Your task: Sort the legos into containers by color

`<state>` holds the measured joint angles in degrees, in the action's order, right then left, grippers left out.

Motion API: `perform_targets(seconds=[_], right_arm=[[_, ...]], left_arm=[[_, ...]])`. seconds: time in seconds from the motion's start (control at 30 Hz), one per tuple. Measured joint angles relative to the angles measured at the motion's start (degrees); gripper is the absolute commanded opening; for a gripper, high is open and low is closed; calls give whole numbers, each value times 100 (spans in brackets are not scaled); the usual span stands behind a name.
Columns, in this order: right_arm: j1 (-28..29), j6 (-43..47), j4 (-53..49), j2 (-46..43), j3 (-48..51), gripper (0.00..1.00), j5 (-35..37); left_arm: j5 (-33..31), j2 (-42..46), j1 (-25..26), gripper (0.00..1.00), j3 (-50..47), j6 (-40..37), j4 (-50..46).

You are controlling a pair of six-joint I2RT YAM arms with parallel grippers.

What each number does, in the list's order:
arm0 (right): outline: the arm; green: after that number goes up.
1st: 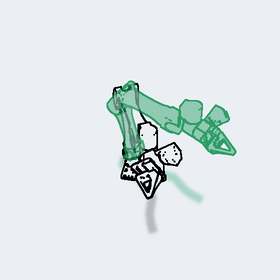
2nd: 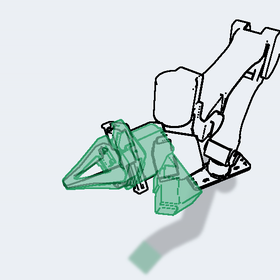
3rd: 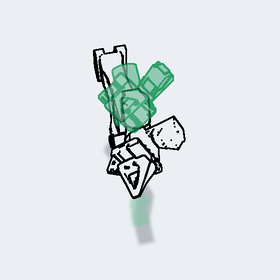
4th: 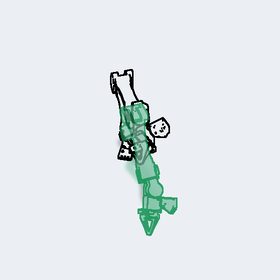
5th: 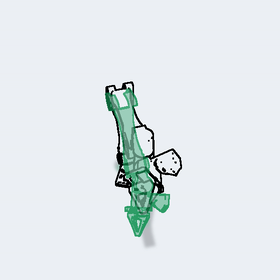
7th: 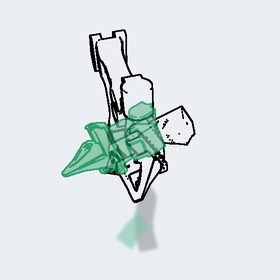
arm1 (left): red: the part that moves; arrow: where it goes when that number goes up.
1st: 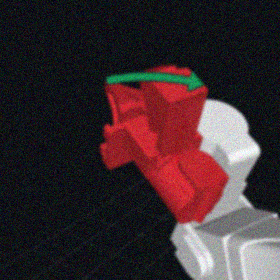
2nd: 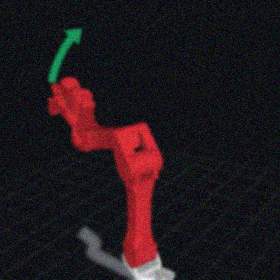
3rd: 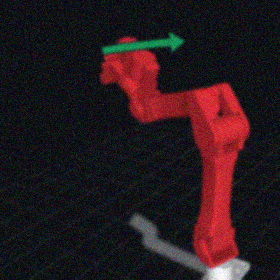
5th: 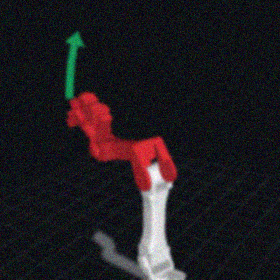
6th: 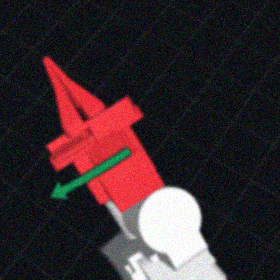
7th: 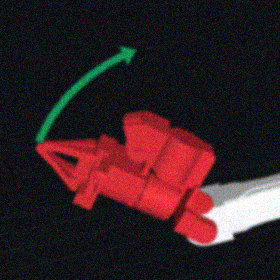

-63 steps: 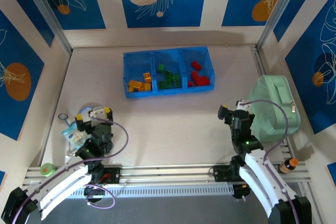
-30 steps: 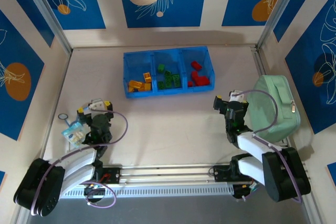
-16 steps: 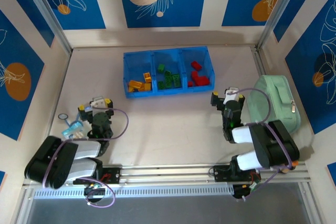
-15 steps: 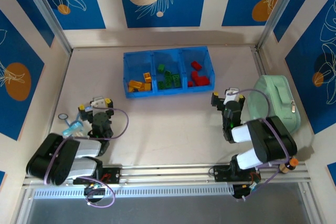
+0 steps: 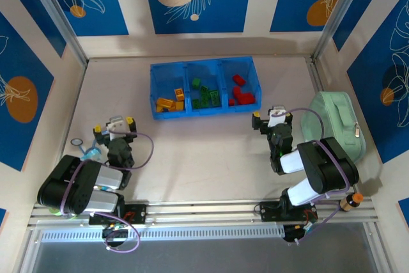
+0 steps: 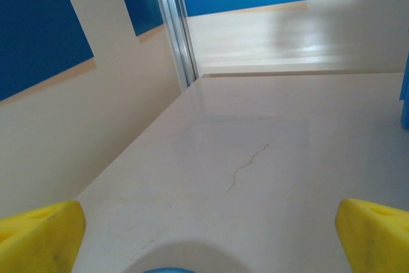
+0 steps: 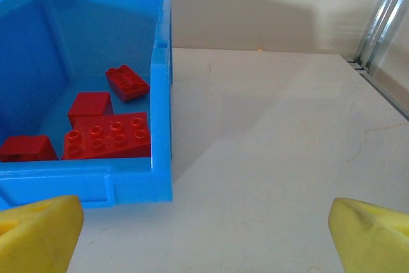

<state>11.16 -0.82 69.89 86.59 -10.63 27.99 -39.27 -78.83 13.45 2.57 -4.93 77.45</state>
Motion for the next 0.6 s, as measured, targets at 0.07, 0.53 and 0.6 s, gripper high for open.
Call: perform_targets(seconds=[0.07, 0.53, 0.6], right_arm=[[-17, 0, -2, 0, -2, 99, -24], [-87, -11, -26, 0, -11, 99, -197], [-271, -87, -94, 57, -92, 99, -382]], left_arm=[[219, -9, -20, 100, -20, 70, 4], [763, -726, -234, 100, 262, 374, 57], [909, -752, -236, 100, 286, 334, 63]])
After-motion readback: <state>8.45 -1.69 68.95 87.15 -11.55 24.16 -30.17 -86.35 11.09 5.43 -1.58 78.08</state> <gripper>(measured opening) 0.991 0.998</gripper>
